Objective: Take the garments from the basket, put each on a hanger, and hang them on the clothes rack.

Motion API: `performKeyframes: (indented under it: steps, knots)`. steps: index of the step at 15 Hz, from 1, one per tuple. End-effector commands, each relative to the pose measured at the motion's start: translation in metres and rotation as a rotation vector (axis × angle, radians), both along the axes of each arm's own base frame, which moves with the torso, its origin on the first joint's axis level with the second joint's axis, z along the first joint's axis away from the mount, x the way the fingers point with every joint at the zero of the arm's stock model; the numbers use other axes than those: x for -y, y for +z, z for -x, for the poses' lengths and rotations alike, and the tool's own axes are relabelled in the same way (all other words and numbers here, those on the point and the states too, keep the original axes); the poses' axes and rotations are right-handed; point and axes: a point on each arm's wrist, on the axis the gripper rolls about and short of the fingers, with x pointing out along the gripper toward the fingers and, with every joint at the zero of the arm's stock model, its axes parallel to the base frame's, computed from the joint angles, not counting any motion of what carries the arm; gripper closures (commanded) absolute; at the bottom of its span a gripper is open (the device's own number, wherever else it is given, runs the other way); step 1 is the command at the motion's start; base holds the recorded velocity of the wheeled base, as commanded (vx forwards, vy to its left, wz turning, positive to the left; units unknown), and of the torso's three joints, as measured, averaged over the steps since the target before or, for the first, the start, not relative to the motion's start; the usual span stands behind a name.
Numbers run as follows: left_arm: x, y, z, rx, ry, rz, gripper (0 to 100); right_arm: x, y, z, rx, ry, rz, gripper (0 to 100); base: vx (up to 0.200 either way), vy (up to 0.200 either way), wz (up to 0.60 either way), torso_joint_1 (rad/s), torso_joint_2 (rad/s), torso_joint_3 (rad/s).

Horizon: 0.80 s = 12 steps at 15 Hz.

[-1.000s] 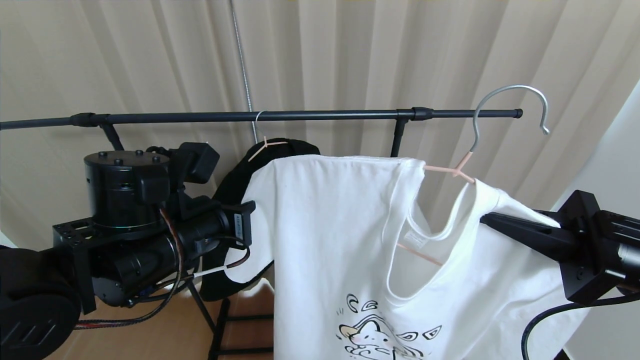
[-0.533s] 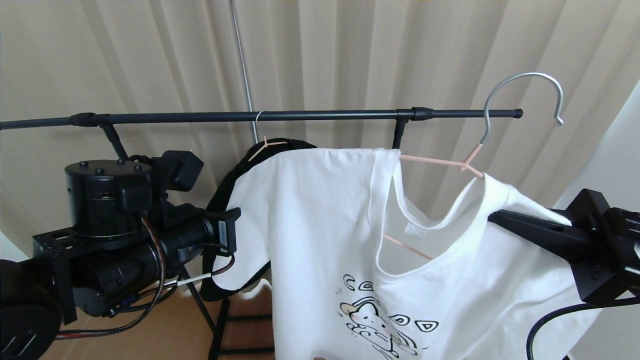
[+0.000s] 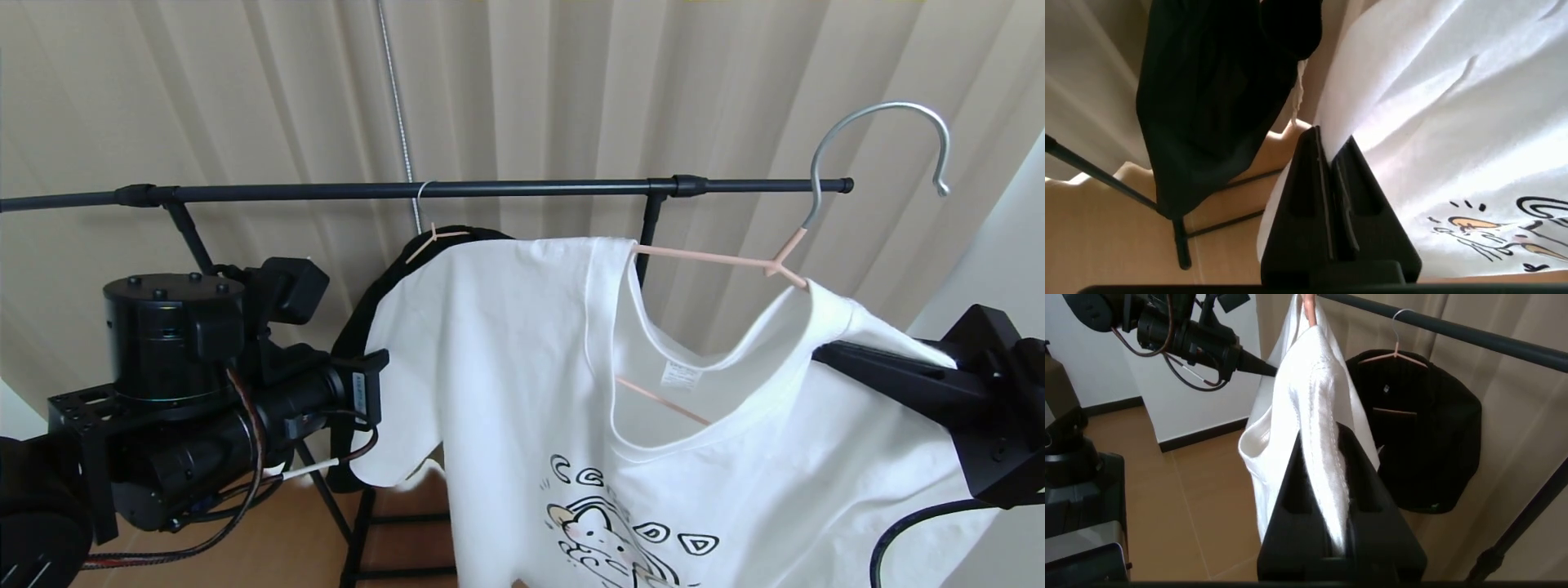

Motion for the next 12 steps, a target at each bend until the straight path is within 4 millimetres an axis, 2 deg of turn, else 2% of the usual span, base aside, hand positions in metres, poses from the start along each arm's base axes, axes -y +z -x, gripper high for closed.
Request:
performKeyframes:
  steps: [1, 3, 4, 8, 12]
  knots:
    - [0.003, 0.002, 0.003, 0.006, -0.015, 0.005, 100, 0.0, 0.001, 0.003, 0.008, 0.009, -0.001, 100, 0.0, 0.0, 0.0, 0.0, 0.0, 0.0]
    - [0.003, 0.002, 0.006, 0.007, -0.023, 0.003, 100, 0.0, 0.001, 0.004, 0.006, 0.011, -0.001, 100, 0.0, 0.0, 0.0, 0.0, 0.0, 0.0]
    - [0.003, 0.002, 0.006, 0.007, -0.023, 0.002, 0, 0.0, 0.001, 0.004, 0.008, 0.011, -0.001, 100, 0.0, 0.0, 0.0, 0.0, 0.0, 0.0]
    - [0.002, 0.002, 0.012, 0.011, -0.039, 0.0, 0, 0.001, 0.0, 0.007, 0.006, 0.014, 0.0, 100, 0.0, 0.0, 0.0, 0.0, 0.0, 0.0]
    - [-0.009, 0.032, 0.043, 0.118, -0.107, 0.077, 0, 0.0, -0.005, 0.003, -0.018, 0.032, 0.009, 100, 0.0, 0.0, 0.0, 0.0, 0.0, 0.0]
